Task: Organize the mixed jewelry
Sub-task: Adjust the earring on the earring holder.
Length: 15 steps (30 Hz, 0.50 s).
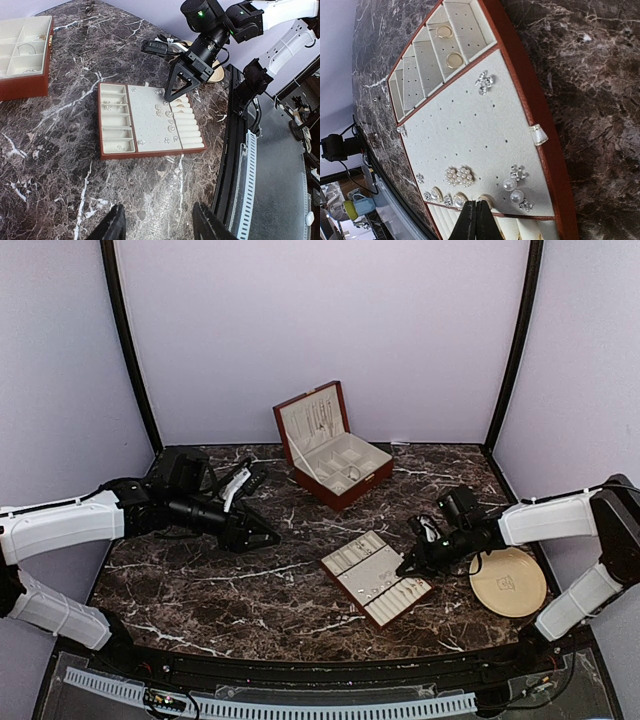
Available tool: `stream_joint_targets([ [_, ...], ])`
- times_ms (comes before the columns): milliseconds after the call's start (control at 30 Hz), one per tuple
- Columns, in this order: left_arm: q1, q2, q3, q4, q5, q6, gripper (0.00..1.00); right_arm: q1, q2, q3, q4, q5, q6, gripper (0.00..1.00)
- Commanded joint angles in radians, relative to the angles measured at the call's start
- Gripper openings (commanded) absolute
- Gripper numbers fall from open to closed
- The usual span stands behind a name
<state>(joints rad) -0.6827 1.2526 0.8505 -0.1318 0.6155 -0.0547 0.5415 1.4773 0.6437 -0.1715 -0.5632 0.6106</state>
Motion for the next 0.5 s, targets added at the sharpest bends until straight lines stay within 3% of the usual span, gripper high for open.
stream_joint_targets([
  [0, 0.000, -0.015, 0.024, -0.019, 0.005, 0.018, 0.47, 0.005, 0.017, 0.021, 0.022, 0.014, -0.007, 0.04],
  [467, -0.001, -0.074, 0.002, -0.018, -0.104, 0.037, 0.48, 0.000, -0.100, 0.043, 0.025, 0.088, -0.028, 0.08],
])
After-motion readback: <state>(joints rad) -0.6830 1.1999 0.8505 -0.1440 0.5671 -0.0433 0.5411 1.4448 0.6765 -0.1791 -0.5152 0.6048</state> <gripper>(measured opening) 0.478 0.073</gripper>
